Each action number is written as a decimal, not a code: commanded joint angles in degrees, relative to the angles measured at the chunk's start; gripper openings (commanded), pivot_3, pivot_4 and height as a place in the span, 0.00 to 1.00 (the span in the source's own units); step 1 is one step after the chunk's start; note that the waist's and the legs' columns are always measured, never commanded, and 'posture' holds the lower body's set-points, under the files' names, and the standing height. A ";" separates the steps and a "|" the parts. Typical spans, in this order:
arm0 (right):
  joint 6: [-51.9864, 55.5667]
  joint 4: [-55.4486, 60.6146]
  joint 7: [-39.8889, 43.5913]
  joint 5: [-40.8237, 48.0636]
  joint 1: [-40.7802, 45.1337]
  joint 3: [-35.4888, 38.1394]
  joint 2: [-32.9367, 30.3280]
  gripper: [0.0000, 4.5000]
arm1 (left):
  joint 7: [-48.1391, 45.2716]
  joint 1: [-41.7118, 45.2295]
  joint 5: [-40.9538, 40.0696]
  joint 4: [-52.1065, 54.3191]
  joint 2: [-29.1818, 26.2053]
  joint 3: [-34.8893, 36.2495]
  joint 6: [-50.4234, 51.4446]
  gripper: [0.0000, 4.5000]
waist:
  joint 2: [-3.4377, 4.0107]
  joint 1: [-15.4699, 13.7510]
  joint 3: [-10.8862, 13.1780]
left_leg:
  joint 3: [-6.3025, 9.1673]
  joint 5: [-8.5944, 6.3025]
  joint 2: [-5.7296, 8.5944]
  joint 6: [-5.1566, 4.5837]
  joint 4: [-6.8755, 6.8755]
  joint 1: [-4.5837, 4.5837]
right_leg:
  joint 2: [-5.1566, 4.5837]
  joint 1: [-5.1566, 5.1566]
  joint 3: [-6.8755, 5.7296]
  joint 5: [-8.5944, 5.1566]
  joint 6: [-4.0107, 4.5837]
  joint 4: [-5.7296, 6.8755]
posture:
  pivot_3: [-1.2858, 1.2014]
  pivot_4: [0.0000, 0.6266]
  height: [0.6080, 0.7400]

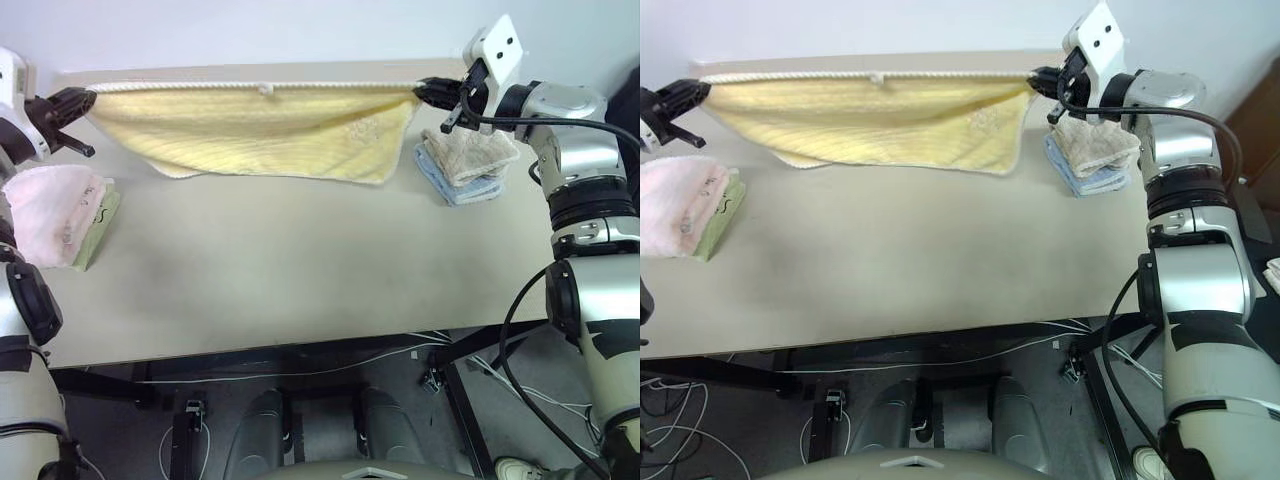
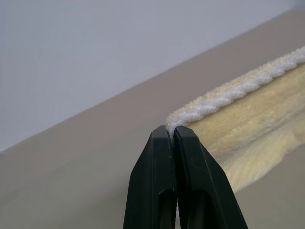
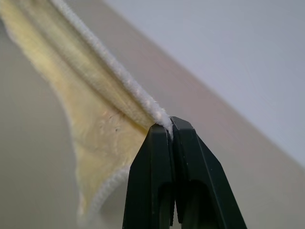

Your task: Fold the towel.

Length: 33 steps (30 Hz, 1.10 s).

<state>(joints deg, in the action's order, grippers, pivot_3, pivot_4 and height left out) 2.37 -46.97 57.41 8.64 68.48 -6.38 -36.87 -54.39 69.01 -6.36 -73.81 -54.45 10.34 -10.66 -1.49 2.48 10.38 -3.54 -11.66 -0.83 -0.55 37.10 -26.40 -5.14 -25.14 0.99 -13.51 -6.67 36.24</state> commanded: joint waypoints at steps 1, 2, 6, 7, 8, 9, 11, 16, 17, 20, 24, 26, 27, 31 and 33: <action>2.20 3.63 0.70 0.48 -3.63 1.95 -0.16 0.00 | 0.95 -0.73 -0.03 0.03 -3.13 2.09 -1.12 0.01 | 0.01 -0.01 0.00 | 0.00 0.00 0.00 0.00 0.01 0.01 | 0.00 0.01 0.00 0.00 0.00 0.01 | 0.52 0.24 1.00; 3.65 4.80 0.64 1.03 -4.82 2.30 0.53 0.00 | 0.77 -1.12 -0.10 0.12 -3.12 2.21 -1.31 0.01 | 0.00 -0.01 0.00 | 0.00 0.00 0.00 0.00 0.02 0.00 | 0.00 0.00 0.00 0.00 0.00 0.02 | 0.52 0.24 1.00; 10.78 13.03 0.50 3.30 -11.64 2.66 2.69 0.00 | -0.32 -2.80 -0.28 0.61 -3.15 2.48 -2.20 0.01 | 0.00 -0.04 0.00 | 0.01 0.01 -0.01 0.01 0.06 0.00 | 0.01 0.00 0.00 0.01 0.00 0.08 | 0.52 0.24 1.00; 13.28 16.35 0.63 4.01 -14.23 2.48 3.06 0.00 | -0.80 -3.27 -0.39 0.83 -3.10 2.60 -2.49 0.01 | 0.00 -0.05 0.00 | 0.02 0.01 -0.02 0.01 0.06 0.01 | 0.01 0.00 0.00 0.01 0.00 0.07 | 0.52 0.24 1.00; 15.07 18.77 0.65 4.40 -15.93 2.41 3.21 0.00 | -1.10 -3.55 -0.47 0.97 -3.07 2.69 -2.67 0.01 | 0.00 -0.09 0.00 | 0.02 0.01 -0.02 0.01 0.05 0.00 | 0.01 0.00 0.00 0.01 0.00 0.07 | 0.52 0.24 1.00; 16.64 21.58 0.59 4.87 -18.02 2.32 3.33 0.00 | -1.74 -3.82 -0.63 1.24 -2.97 2.79 -2.80 0.01 | 0.00 -0.12 0.00 | 0.03 0.01 -0.03 0.01 0.06 0.00 | 0.01 0.00 -0.01 0.01 0.00 0.08 | 0.52 0.24 1.00; 18.82 27.02 1.23 5.13 -23.00 1.23 3.25 0.00 | -3.17 -4.68 -0.82 1.81 -2.67 2.95 -3.33 0.01 | 0.00 -0.32 0.00 | 0.03 0.01 -0.02 0.01 0.10 0.00 | 0.01 0.01 -0.01 0.01 0.00 0.09 | 0.52 0.24 1.00; 22.61 32.01 -0.77 4.66 -28.01 0.91 4.78 0.00 | -5.03 -6.50 -1.02 2.54 -1.90 3.47 -4.11 0.01 | 0.00 -0.38 0.00 | 0.03 0.01 -0.02 0.01 0.21 0.02 | 0.02 0.06 -0.01 0.03 0.01 0.11 | 0.52 0.24 1.00; 22.83 31.98 -1.38 4.18 -28.20 0.81 5.06 0.05 | -5.14 -6.74 -1.13 2.67 -1.70 3.58 -4.15 0.00 | -0.01 -0.32 0.00 | 0.03 0.01 -0.02 0.02 0.23 0.02 | 0.02 0.06 -0.01 0.04 0.01 0.12 | 0.52 0.24 1.00; 22.02 32.90 -1.42 2.78 -29.11 -0.49 4.95 0.21 | -5.72 -7.71 -1.14 3.51 -1.12 3.55 -4.50 0.00 | -0.01 -0.25 -0.01 | 0.04 0.01 -0.05 0.02 0.25 0.08 | 0.04 0.10 -0.01 0.06 0.02 0.14 | 0.52 0.24 1.00; 22.04 33.64 -2.14 2.36 -29.08 -0.77 5.64 0.44 | -7.77 -10.08 -1.68 4.44 -0.79 3.78 -4.95 0.00 | -0.01 -0.19 -0.01 | 0.04 0.01 -0.07 0.02 0.23 0.07 | 0.06 0.09 -0.01 0.06 0.02 0.13 | 0.52 0.24 1.00; 22.12 33.73 -2.14 2.47 -28.85 -0.76 5.84 0.44 | -8.18 -10.91 -1.93 5.14 -0.72 3.83 -4.94 0.00 | -0.01 -0.20 -0.01 | 0.04 0.01 -0.07 0.02 0.24 0.07 | 0.06 0.10 -0.01 0.06 0.02 0.13 | 0.52 0.24 1.00; 22.20 33.76 -2.05 2.44 -28.75 -0.84 5.85 0.44 | -8.41 -11.30 -1.83 5.43 -0.75 3.69 -5.10 0.00 | -0.01 -0.21 -0.01 | 0.04 0.02 -0.07 0.02 0.24 0.07 | 0.06 0.10 -0.01 0.06 0.02 0.13 | 0.52 0.24 1.00; 23.26 32.34 -2.16 2.68 -27.18 -0.60 6.54 0.44 | -9.01 -11.98 -1.96 6.47 -0.76 3.66 -5.04 0.00 | -0.02 -0.23 -0.01 | 0.05 0.01 -0.07 0.02 0.25 0.07 | 0.06 0.10 -0.01 0.06 0.02 0.13 | 0.52 0.24 1.00; 23.42 31.16 -2.34 2.71 -25.86 -0.30 6.97 0.44 | -9.13 -12.09 -2.18 7.00 -0.73 3.85 -4.81 0.00 | -0.01 -0.24 -0.01 | 0.05 0.01 -0.07 0.02 0.25 0.07 | 0.07 0.10 -0.01 0.06 0.02 0.14 | 0.52 0.24 1.00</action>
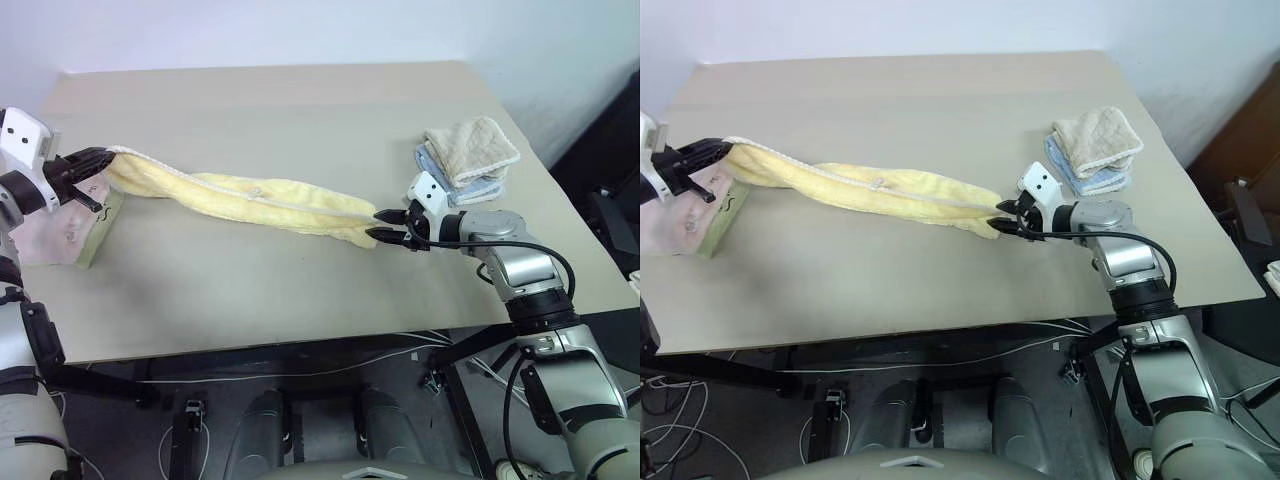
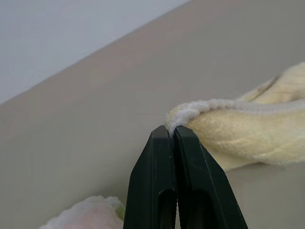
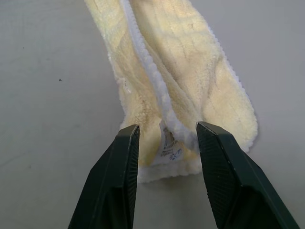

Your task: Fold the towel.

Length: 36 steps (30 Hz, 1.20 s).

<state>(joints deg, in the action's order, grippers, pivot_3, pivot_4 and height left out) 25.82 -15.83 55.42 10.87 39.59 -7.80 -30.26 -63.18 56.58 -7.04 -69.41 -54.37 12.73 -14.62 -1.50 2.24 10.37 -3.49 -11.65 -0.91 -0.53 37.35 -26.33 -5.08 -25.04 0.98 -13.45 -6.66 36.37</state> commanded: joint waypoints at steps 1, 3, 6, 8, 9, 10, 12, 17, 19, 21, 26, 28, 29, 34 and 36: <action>-0.50 -0.59 -0.23 0.30 3.65 1.13 0.46 0.44 | -0.52 0.09 -1.47 2.94 -0.85 1.38 -0.93 0.00 | 0.00 0.00 0.00 | 0.00 0.00 0.00 0.00 0.00 0.00 | 0.00 0.00 0.00 0.00 0.00 0.01 | 0.52 0.24 1.00; -1.56 -1.77 0.14 -0.20 4.69 0.85 0.45 0.44 | -0.89 -0.58 -1.61 3.62 -0.91 1.34 -1.02 0.00 | 0.00 0.02 0.00 | 0.00 0.00 0.00 0.00 0.01 0.00 | 0.00 0.00 0.00 0.00 0.00 0.01 | 0.52 0.24 1.00; -2.08 -3.21 0.93 -0.45 5.93 0.53 0.37 0.44 | -1.34 -1.81 -2.05 4.76 -1.01 1.42 -0.75 0.00 | 0.00 0.04 0.00 | 0.00 0.00 0.00 0.00 -0.01 0.00 | 0.00 0.00 0.00 0.00 0.00 0.00 | 0.52 0.24 1.00; -2.64 -3.71 1.85 -0.72 6.43 0.19 0.17 0.40 | -1.61 -2.77 -2.28 5.62 -1.21 1.38 -0.75 0.00 | 0.00 0.03 0.00 | 0.00 0.00 -0.01 0.00 -0.01 0.00 | 0.00 0.00 0.00 0.00 0.00 0.00 | 0.52 0.24 1.00; -2.97 -3.99 2.25 -0.83 6.60 0.12 0.05 0.36 | -1.69 -3.14 -2.42 6.01 -1.26 1.43 -0.66 0.00 | 0.00 0.03 0.00 | 0.00 0.00 -0.01 0.00 -0.01 0.00 | 0.00 0.00 0.00 0.00 0.00 0.00 | 0.52 0.24 1.00; -3.17 -4.26 2.56 -0.93 6.77 0.06 -0.03 0.31 | -1.76 -3.45 -2.55 6.31 -1.32 1.50 -0.57 0.00 | 0.00 0.02 0.00 | 0.01 0.00 -0.01 0.00 -0.01 0.00 | 0.00 0.00 0.00 0.00 0.00 0.00 | 0.52 0.24 1.00; -3.69 -5.27 3.08 -1.37 7.23 -0.07 -0.18 0.16 | -1.81 -4.14 -2.61 7.04 -1.45 1.54 -0.38 0.00 | 0.00 0.03 0.00 | 0.01 0.00 -0.01 0.00 0.00 0.00 | 0.00 0.00 0.00 0.00 0.00 0.00 | 0.52 0.24 1.00; -5.55 -8.81 3.09 -2.51 8.81 -0.33 0.44 0.00 | -1.90 -5.47 -3.00 8.77 -1.64 1.71 0.20 0.00 | 0.00 0.04 0.00 | 0.01 0.00 -0.01 0.00 -0.01 0.00 | 0.00 0.00 0.00 0.00 0.00 0.00 | 0.52 0.24 1.00; -6.45 -9.80 2.85 -3.01 9.30 -0.41 0.63 0.00 | -1.79 -5.91 -3.11 9.44 -1.75 1.66 0.48 0.00 | 0.00 0.05 0.00 | 0.01 0.00 -0.01 0.00 -0.01 0.00 | 0.00 0.00 0.00 0.00 0.00 0.00 | 0.52 0.24 1.00; -7.00 -10.39 2.78 -3.27 9.75 -0.24 0.72 0.00 | -1.79 -6.55 -3.10 10.09 -1.90 1.50 0.53 0.00 | 0.01 0.07 0.00 | 0.01 0.00 -0.01 0.00 -0.01 0.00 | 0.00 0.00 0.00 0.00 0.00 0.01 | 0.52 0.24 1.00; -7.58 -9.91 2.14 -1.51 12.34 2.75 0.44 0.00 | -1.50 -7.66 -4.03 11.57 -1.58 1.93 1.35 0.00 | 0.01 0.12 0.00 | 0.01 0.00 -0.01 0.00 -0.01 0.00 | 0.00 -0.01 0.00 0.00 0.00 0.01 | 0.52 0.24 1.00; -7.65 -12.16 -0.69 -0.51 16.38 5.46 0.83 0.00 | -1.05 -6.99 -4.50 11.71 -1.38 2.21 2.12 0.00 | 0.02 0.13 0.01 | 0.01 0.00 -0.02 0.00 0.00 0.00 | 0.00 -0.01 0.00 0.00 0.00 0.02 | 0.52 0.24 1.00; -9.26 -14.78 -2.66 -1.22 18.88 6.23 0.70 0.00 | -0.58 -6.12 -4.59 11.30 -1.33 2.27 2.56 0.00 | 0.02 0.14 0.01 | 0.00 0.00 -0.02 0.00 0.00 0.00 | 0.00 -0.02 0.00 0.01 0.01 0.03 | 0.52 0.24 1.00; -17.79 -29.23 -8.91 -4.60 27.94 7.61 0.32 0.00 | 1.81 -1.85 -3.66 8.28 -1.13 1.43 3.14 0.00 | 0.01 0.06 0.01 | 0.01 0.01 -0.02 0.02 -0.08 0.01 | 0.01 -0.04 -0.01 0.01 0.01 0.01 | 0.52 0.24 1.00; -22.97 -36.83 -13.57 -6.21 33.36 8.25 0.38 0.00 | 7.47 2.19 -2.46 5.21 -0.55 1.35 2.18 0.00 | 0.02 0.00 0.01 | 0.01 0.01 -0.01 0.02 -0.07 0.00 | 0.01 -0.02 -0.02 0.01 0.01 -0.03 | 0.52 0.24 1.00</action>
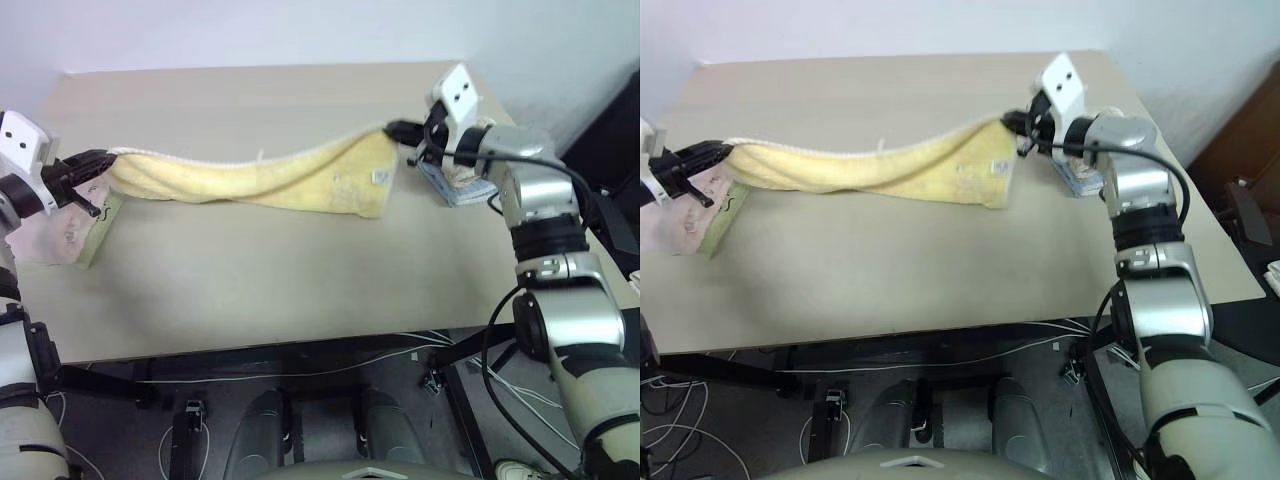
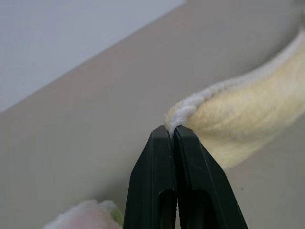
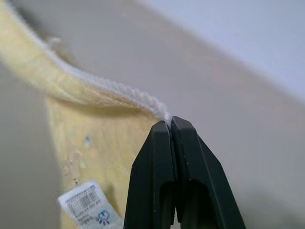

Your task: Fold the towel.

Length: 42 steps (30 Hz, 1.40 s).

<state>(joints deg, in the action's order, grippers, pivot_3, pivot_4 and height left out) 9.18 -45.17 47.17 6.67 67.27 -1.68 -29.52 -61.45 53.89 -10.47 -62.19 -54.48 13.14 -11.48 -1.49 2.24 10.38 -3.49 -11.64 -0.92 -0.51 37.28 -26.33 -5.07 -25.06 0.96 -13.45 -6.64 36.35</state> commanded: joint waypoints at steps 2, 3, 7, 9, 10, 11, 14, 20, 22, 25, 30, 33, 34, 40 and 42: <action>-10.53 -13.42 -8.90 -2.63 10.43 2.96 -0.32 0.00 | 11.32 8.77 1.94 -4.89 0.14 0.97 -1.97 0.00 | 0.01 0.01 0.01 | -0.01 0.00 0.02 0.00 0.00 -0.03 | -0.01 -0.02 0.01 0.00 0.00 -0.01 | 0.52 0.24 1.00; -11.86 -15.28 -9.63 -2.72 11.73 3.17 -0.30 0.00 | 12.66 9.78 2.24 -5.75 0.29 0.96 -2.31 0.00 | 0.01 0.13 0.01 | -0.01 0.00 0.02 0.00 -0.02 -0.03 | -0.01 -0.02 0.01 0.00 0.00 -0.03 | 0.52 0.24 1.00; -15.95 -19.34 -9.18 -1.86 15.64 4.65 -2.12 0.00 | 20.35 14.97 3.64 -8.09 -0.11 1.07 -4.76 0.00 | 0.01 0.38 0.01 | -0.02 0.00 0.02 0.00 -0.19 -0.03 | 0.01 -0.07 0.02 -0.01 -0.03 -0.07 | 0.52 0.24 1.00; -15.96 -18.94 -6.02 -0.72 15.16 5.81 -3.39 0.00 | 17.47 15.06 3.14 -7.86 -0.84 1.27 -5.68 0.00 | 0.01 0.34 0.01 | -0.03 0.00 0.02 0.00 -0.24 -0.06 | 0.03 -0.09 0.02 0.00 -0.03 -0.07 | 0.52 0.24 1.00; -15.12 -17.76 -3.39 0.26 14.04 6.35 -3.97 0.00 | 15.10 14.65 2.21 -7.58 -1.19 1.86 -5.42 0.00 | 0.02 0.32 0.01 | -0.03 0.00 0.01 0.00 -0.25 -0.06 | 0.03 -0.09 0.02 0.00 -0.03 -0.07 | 0.52 0.24 1.00; -13.87 -16.22 -0.59 1.30 12.67 6.71 -4.45 0.00 | 12.89 14.24 1.24 -7.35 -1.53 2.54 -4.81 0.00 | 0.02 0.32 0.01 | -0.06 0.00 0.02 0.00 -0.26 -0.06 | 0.03 -0.08 0.02 0.00 -0.03 -0.08 | 0.52 0.24 1.00; -10.11 -7.04 7.77 3.96 4.98 6.63 -5.87 0.00 | 5.93 11.42 -0.43 -6.37 -2.42 3.31 -4.06 0.00 | 0.02 0.32 0.01 | -0.07 0.00 0.01 0.00 -0.24 -0.06 | 0.03 -0.03 0.02 0.00 -0.03 -0.10 | 0.52 0.24 1.00; 5.28 21.98 13.38 9.98 -17.01 7.47 -9.95 0.00 | -7.55 0.51 -5.00 0.04 -3.53 4.94 0.45 0.00 | 0.04 0.15 0.02 | -0.04 0.00 -0.02 0.00 -0.15 -0.05 | 0.02 -0.04 0.02 -0.01 -0.03 -0.07 | 0.52 0.24 1.00; 10.91 30.39 14.44 12.71 -22.81 8.41 -11.91 0.00 | -10.91 -3.32 -6.53 3.77 -3.99 5.15 3.86 0.00 | 0.04 0.11 0.02 | -0.03 0.00 -0.05 0.00 -0.12 -0.07 | 0.01 -0.06 0.02 -0.01 -0.02 -0.05 | 0.52 0.24 1.00; 18.24 39.89 16.85 16.90 -29.58 9.26 -15.88 0.00 | -15.45 -9.68 -9.20 11.47 -4.95 5.67 10.83 0.00 | 0.03 0.14 0.02 | -0.02 0.00 -0.08 0.00 -0.04 -0.02 | 0.00 -0.03 0.03 0.00 0.00 -0.01 | 0.52 0.24 1.00; 23.72 47.64 22.82 20.75 -38.56 10.41 -23.97 0.00 | -20.74 -22.06 -13.80 26.31 -8.21 6.88 23.85 0.00 | 0.02 0.18 0.01 | 0.00 -0.02 -0.28 0.03 -0.11 0.29 | -0.05 0.25 0.03 -0.09 0.23 -0.12 | 0.52 0.24 1.00; 23.59 48.66 23.71 21.19 -41.62 11.27 -26.34 0.00 | -21.38 -30.29 -13.28 34.58 -10.42 7.47 24.87 0.00 | 0.03 0.31 0.01 | 0.08 -0.05 -0.34 0.07 -0.22 0.60 | -0.09 0.40 0.14 -0.08 0.41 -0.23 | 0.52 0.24 1.00; 23.82 49.27 24.33 21.54 -42.62 11.50 -27.10 0.00 | -21.29 -32.32 -12.87 36.57 -10.97 7.68 24.72 0.00 | 0.03 0.29 0.01 | 0.07 -0.10 -0.35 0.15 -0.24 0.70 | -0.14 0.47 0.15 -0.11 0.49 -0.25 | 0.52 0.24 1.00; 23.53 53.65 26.82 23.07 -48.38 11.95 -29.48 0.00 | -24.21 -42.43 -16.77 44.79 -15.27 12.58 34.46 0.00 | 0.07 0.31 -0.01 | -0.01 -0.16 -0.38 0.25 -0.53 0.84 | -0.47 0.41 0.17 -0.15 0.70 -0.37 | 0.52 0.24 1.00; 23.60 55.61 27.50 23.73 -50.35 12.00 -29.63 0.00 | -24.61 -45.40 -16.84 45.54 -16.10 14.09 35.84 0.00 | 0.13 0.30 -0.05 | -0.08 -0.16 -0.36 0.26 -0.86 0.90 | -0.54 0.29 0.19 -0.12 0.77 -0.61 | 0.52 0.24 1.00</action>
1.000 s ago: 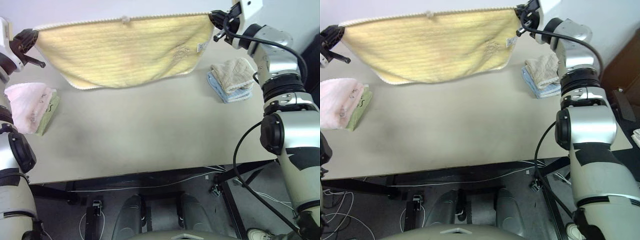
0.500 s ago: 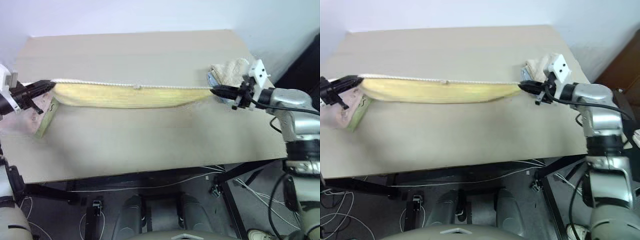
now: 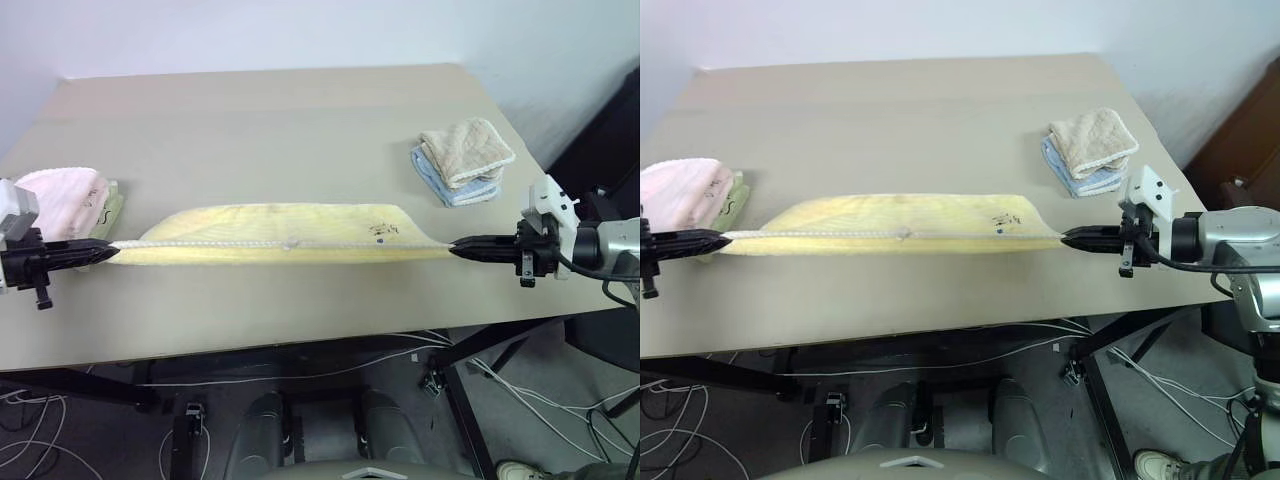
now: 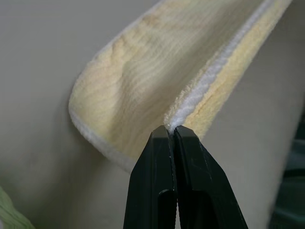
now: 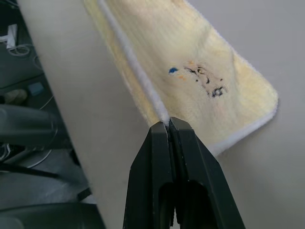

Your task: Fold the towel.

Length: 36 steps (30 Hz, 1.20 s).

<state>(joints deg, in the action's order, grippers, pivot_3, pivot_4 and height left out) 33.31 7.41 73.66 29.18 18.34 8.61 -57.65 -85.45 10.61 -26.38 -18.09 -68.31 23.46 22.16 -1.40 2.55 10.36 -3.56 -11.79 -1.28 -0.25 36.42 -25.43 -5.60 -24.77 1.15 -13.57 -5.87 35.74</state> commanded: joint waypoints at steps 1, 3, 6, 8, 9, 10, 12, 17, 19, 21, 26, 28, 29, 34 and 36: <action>-0.71 3.87 1.29 1.08 -2.57 1.52 -1.78 0.00 | -0.83 -4.01 -0.42 1.84 -2.92 4.45 2.48 0.00 | 0.09 -0.02 -0.04 | -0.10 0.01 0.00 0.02 -0.29 0.04 | -0.04 0.00 -0.02 0.06 0.09 -0.24 | 0.52 0.24 1.00; -2.40 4.69 2.16 -0.22 -4.90 0.96 -2.49 0.00 | -1.25 -6.92 0.17 2.47 -3.89 5.68 2.89 0.00 | 0.10 -0.04 -0.05 | -0.28 0.03 -0.04 0.04 -0.47 0.01 | -0.07 -0.11 0.02 0.05 0.16 -0.31 | 0.52 0.24 1.00; -4.95 4.27 3.42 -1.07 -6.92 0.62 -2.88 0.00 | -2.78 -10.55 -0.19 3.06 -5.41 8.12 4.85 0.00 | 0.09 -0.05 -0.05 | -0.52 0.03 -0.12 0.04 -0.55 -0.06 | -0.07 -0.13 0.01 -0.09 0.39 -0.33 | 0.52 0.24 1.00; -5.72 4.00 3.76 -0.94 -7.13 0.47 -3.02 0.00 | -3.05 -11.47 -0.08 3.06 -5.82 8.74 4.94 0.00 | 0.09 -0.03 -0.05 | -0.68 0.02 -0.13 0.02 -0.59 -0.11 | -0.10 -0.18 0.06 -0.09 0.40 -0.42 | 0.52 0.24 1.00; -5.90 3.62 3.50 -0.76 -6.41 0.36 -2.61 0.00 | -2.57 -11.10 0.11 2.70 -5.75 8.32 4.81 0.00 | 0.09 -0.03 -0.05 | -0.74 0.01 -0.13 0.00 -0.60 -0.11 | -0.12 -0.20 0.06 -0.09 0.40 -0.44 | 0.52 0.24 1.00; -5.86 3.16 3.11 -0.58 -5.49 0.11 -2.15 0.00 | -2.14 -10.49 0.05 2.64 -5.54 7.79 4.94 0.00 | 0.09 -0.03 -0.05 | -0.78 0.01 -0.13 0.00 -0.60 -0.11 | -0.14 -0.21 0.07 -0.09 0.40 -0.44 | 0.52 0.24 1.00; -6.46 1.51 1.74 -0.79 -2.49 -0.90 -0.49 0.00 | -0.66 -7.55 -0.62 2.71 -3.54 6.01 3.88 0.00 | 0.08 -0.02 -0.05 | -0.80 0.00 -0.13 0.00 -0.62 -0.07 | -0.16 -0.37 0.07 -0.09 0.40 -0.44 | 0.52 0.24 1.00; -5.21 -3.90 -0.87 -0.63 6.33 -3.15 4.06 0.00 | 2.79 -0.54 -0.68 1.26 0.84 0.60 5.17 0.00 | 0.09 -0.04 -0.06 | -0.91 0.01 -0.19 0.00 -0.66 0.00 | -0.13 -0.37 0.05 -0.03 0.49 -0.41 | 0.52 0.24 1.00; -7.16 -6.91 -1.78 -2.68 9.21 -4.79 5.97 0.00 | 4.16 2.37 0.15 -1.37 1.78 -1.16 4.92 0.00 | 0.07 -0.03 -0.06 | -0.97 0.02 -0.21 0.00 -0.65 -0.06 | -0.09 -0.26 0.07 -0.02 0.49 -0.38 | 0.52 0.24 1.00; -9.18 -11.08 -3.64 -4.78 13.17 -6.54 9.02 0.00 | 5.97 5.93 2.13 -5.55 3.30 -3.51 2.06 0.00 | 0.06 -0.04 -0.06 | -1.00 0.03 -0.25 -0.02 -0.59 -0.18 | -0.03 -0.33 0.02 -0.02 0.47 -0.38 | 0.52 0.24 1.00; -14.50 -20.70 -5.79 -9.04 19.48 -8.94 14.61 0.00 | 11.45 13.88 7.48 -16.04 7.88 -6.82 -10.11 0.00 | 0.06 -0.18 -0.06 | -1.11 0.13 -0.26 -0.20 -0.37 -0.18 | 0.15 -0.28 -0.06 0.00 0.44 -0.21 | 0.52 0.24 1.00; -17.50 -25.25 -7.73 -11.17 21.39 -9.46 16.81 0.00 | 12.35 16.01 8.78 -20.37 9.17 -7.58 -13.78 0.00 | 0.03 -0.20 -0.07 | -1.20 0.13 -0.26 -0.21 -0.28 -0.18 | 0.19 -0.22 -0.11 0.03 0.37 -0.18 | 0.52 0.24 1.00; -18.75 -27.50 -8.62 -12.00 22.38 -9.59 17.86 0.00 | 12.73 17.13 9.43 -22.39 9.81 -7.93 -15.86 0.00 | 0.03 -0.19 -0.06 | -1.22 0.13 -0.26 -0.22 -0.24 -0.16 | 0.22 -0.16 -0.14 0.08 0.28 -0.18 | 0.52 0.24 1.00; -22.27 -33.86 -10.10 -14.14 25.19 -9.69 20.72 0.00 | 14.07 21.52 11.37 -28.41 12.26 -9.45 -21.54 0.00 | 0.00 -0.31 -0.06 | -1.22 0.14 -0.26 -0.23 -0.12 -0.15 | 0.26 -0.11 -0.18 0.12 0.19 0.00 | 0.52 0.24 1.00; -23.09 -35.35 -10.06 -14.38 25.87 -9.70 21.75 0.00 | 14.76 22.53 12.79 -30.29 13.54 -10.52 -24.40 0.00 | 0.00 -0.31 -0.06 | -1.23 0.15 -0.25 -0.23 -0.06 -0.13 | 0.29 -0.13 -0.21 0.12 0.15 0.18 | 0.52 0.24 1.00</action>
<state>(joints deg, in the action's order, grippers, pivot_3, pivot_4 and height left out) 11.82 -27.66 63.81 14.74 42.24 -1.99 -36.17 -71.36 32.08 -14.46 -47.49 -54.99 13.14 0.42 -1.40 2.24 10.30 -4.83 -11.65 -1.51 -0.49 36.39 -25.50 -5.31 -24.89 0.93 -13.44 -5.73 35.98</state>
